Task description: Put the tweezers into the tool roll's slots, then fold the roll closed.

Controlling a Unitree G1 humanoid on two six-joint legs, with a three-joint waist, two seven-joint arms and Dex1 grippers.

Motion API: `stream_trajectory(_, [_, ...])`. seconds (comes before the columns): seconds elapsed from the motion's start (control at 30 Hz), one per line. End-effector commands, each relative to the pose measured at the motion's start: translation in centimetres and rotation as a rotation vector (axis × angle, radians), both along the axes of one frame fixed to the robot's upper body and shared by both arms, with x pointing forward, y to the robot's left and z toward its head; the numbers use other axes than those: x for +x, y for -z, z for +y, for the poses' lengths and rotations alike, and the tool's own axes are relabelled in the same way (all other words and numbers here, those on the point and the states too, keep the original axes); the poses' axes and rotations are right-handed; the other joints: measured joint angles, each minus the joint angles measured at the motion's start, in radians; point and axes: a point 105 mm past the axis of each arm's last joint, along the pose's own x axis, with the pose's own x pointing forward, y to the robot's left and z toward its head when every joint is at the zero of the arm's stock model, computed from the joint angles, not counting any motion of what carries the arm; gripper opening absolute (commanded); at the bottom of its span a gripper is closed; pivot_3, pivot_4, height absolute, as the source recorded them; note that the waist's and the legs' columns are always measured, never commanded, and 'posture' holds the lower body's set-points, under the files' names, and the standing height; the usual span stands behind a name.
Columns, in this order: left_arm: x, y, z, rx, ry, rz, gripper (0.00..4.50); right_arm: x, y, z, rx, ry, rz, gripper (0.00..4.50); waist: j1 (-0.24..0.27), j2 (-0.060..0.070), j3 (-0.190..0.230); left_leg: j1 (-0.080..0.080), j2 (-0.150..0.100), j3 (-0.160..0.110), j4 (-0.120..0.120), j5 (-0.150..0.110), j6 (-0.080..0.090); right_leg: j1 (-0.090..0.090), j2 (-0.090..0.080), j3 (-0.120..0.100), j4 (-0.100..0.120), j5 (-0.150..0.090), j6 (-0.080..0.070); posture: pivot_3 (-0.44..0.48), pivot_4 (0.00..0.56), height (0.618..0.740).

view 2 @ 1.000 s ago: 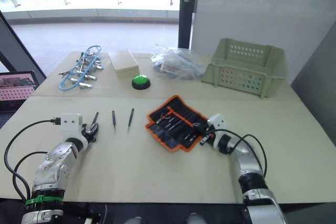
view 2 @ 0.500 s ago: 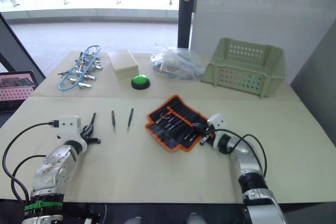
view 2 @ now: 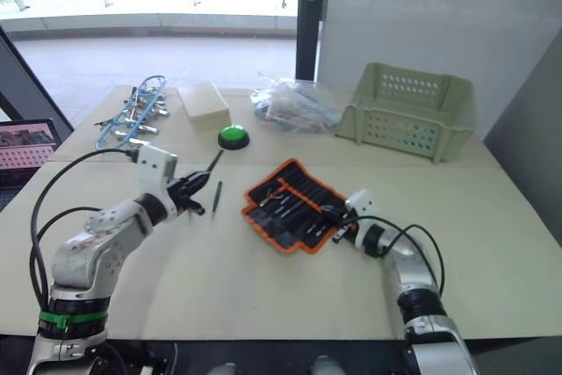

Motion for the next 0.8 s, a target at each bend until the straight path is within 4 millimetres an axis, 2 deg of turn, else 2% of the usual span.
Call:
stream_trajectory(0.03, [-0.1, 0.2, -4.1, 0.059, 0.114, 0.021, 0.02, -1.6, 4.5, -0.5, -0.066, 0.021, 0.159, 0.00, 0.000, 0.000, 0.000, 0.000, 0.000, 0.000, 0.000, 0.000, 0.000, 0.000, 0.000, 0.000, 0.000, 0.000, 0.000, 0.000, 0.150, 0.740])
stream_trajectory(0.2, [0.2, 1.5, -8.0, 0.062, 0.202, 0.117, 0.02, -1.5, 4.5, -0.4, -0.058, 0.030, 0.156, 0.00, 0.000, 0.000, 0.000, 0.000, 0.000, 0.000, 0.000, 0.000, 0.000, 0.000, 0.000, 0.000, 0.000, 0.000, 0.000, 0.000, 0.150, 0.740])
stream_trajectory(0.37, [0.3, 3.0, -10.4, 0.099, 0.251, 0.203, 0.02, -1.5, 4.5, -0.3, -0.053, 0.039, 0.152, 0.00, 0.000, 0.000, 0.000, 0.000, 0.000, 0.000, 0.000, 0.000, 0.000, 0.000, 0.000, 0.000, -0.001, 0.000, 0.000, 0.000, 0.150, 0.740])
stream_trajectory(0.5, [0.3, 5.3, -11.2, 0.142, 0.249, 0.264, 0.02, -1.7, 4.6, -0.5, -0.053, 0.045, 0.152, 0.00, 0.001, 0.000, 0.000, 0.000, 0.000, 0.000, 0.000, 0.000, 0.000, 0.000, 0.000, 0.000, 0.000, 0.000, 0.000, 0.000, 0.150, 0.740])
stream_trajectory(0.8, [0.4, 6.3, -11.2, 0.145, 0.263, 0.303, 0.02, -1.8, 4.6, -0.8, -0.054, 0.060, 0.150, 0.00, 0.001, 0.000, 0.000, 0.000, 0.000, 0.000, 0.000, 0.000, 0.000, 0.000, 0.000, 0.000, -0.001, -0.001, 0.001, 0.000, 0.150, 0.740])
